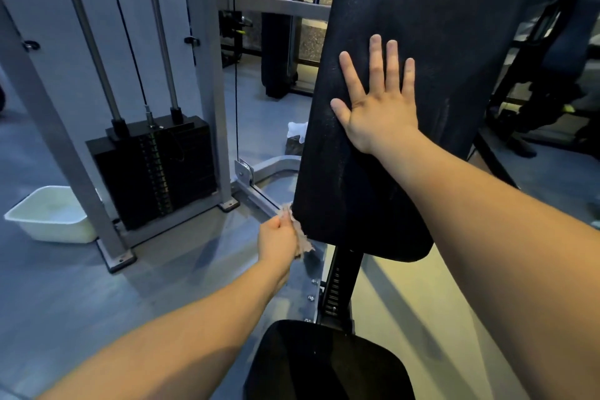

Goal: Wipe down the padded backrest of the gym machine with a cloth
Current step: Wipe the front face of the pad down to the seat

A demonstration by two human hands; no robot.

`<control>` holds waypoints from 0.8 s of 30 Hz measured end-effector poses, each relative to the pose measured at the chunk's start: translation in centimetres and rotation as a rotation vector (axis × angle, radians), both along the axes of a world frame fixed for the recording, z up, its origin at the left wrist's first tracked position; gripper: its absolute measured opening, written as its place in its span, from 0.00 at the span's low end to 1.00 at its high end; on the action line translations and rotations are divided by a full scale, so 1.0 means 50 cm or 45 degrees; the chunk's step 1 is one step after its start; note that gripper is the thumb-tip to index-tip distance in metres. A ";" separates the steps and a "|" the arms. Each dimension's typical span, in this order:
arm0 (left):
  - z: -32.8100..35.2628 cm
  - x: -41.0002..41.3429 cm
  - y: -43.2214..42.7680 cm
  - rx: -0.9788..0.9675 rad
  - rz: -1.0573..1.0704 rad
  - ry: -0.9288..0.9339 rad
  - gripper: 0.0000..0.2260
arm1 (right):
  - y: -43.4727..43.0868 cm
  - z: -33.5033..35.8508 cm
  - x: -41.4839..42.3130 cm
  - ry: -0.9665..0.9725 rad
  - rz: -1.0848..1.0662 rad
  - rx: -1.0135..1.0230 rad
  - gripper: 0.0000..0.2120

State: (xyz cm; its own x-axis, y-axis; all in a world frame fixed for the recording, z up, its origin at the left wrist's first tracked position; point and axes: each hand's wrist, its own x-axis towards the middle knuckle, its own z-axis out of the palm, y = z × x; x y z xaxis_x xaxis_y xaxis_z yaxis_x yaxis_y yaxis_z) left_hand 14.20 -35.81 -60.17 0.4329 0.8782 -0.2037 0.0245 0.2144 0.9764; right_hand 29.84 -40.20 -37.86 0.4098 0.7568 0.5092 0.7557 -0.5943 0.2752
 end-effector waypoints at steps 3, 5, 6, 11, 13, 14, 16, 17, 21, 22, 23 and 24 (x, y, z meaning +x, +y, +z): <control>0.107 0.015 0.023 0.001 -0.016 -0.078 0.20 | -0.001 0.007 -0.003 0.017 -0.003 -0.016 0.33; 0.197 0.033 0.045 0.205 -0.023 -0.074 0.19 | -0.003 0.012 -0.005 0.024 -0.018 -0.038 0.33; 0.229 0.039 0.051 0.322 -0.008 -0.031 0.20 | -0.006 0.014 -0.007 0.028 -0.021 -0.043 0.33; 0.153 -0.004 0.010 0.629 -0.048 0.275 0.19 | -0.029 0.029 -0.024 0.003 0.032 -0.054 0.33; 0.096 -0.041 -0.005 0.521 -0.132 0.360 0.21 | -0.052 0.019 -0.032 0.011 0.080 -0.037 0.32; 0.087 -0.052 -0.002 0.440 -0.167 0.378 0.22 | -0.066 0.008 -0.036 0.026 0.114 -0.016 0.32; 0.100 -0.060 0.020 0.372 -0.156 0.415 0.21 | -0.096 -0.016 -0.045 0.061 0.171 0.041 0.31; 0.119 -0.058 0.033 0.408 -0.125 0.425 0.19 | -0.113 -0.030 -0.047 0.086 0.184 0.084 0.31; 0.241 -0.041 0.065 0.723 0.035 0.354 0.12 | -0.172 -0.072 -0.050 0.176 0.209 0.239 0.27; 0.281 -0.033 0.063 0.831 0.042 0.259 0.11 | -0.183 -0.079 -0.049 0.201 0.201 0.258 0.26; 0.319 -0.023 0.059 0.961 0.030 0.153 0.09 | -0.192 -0.083 -0.047 0.228 0.192 0.275 0.25; 0.351 -0.008 0.060 1.120 0.014 0.074 0.09 | -0.201 -0.085 -0.045 0.254 0.182 0.291 0.24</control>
State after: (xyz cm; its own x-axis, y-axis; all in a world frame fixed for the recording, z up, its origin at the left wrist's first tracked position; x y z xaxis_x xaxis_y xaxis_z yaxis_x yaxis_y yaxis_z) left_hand 13.81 -32.81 -42.60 0.4333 0.7312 0.5269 0.0816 -0.6141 0.7850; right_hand 27.62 -50.22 -42.10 0.4162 0.6891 0.5932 0.8614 -0.5076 -0.0146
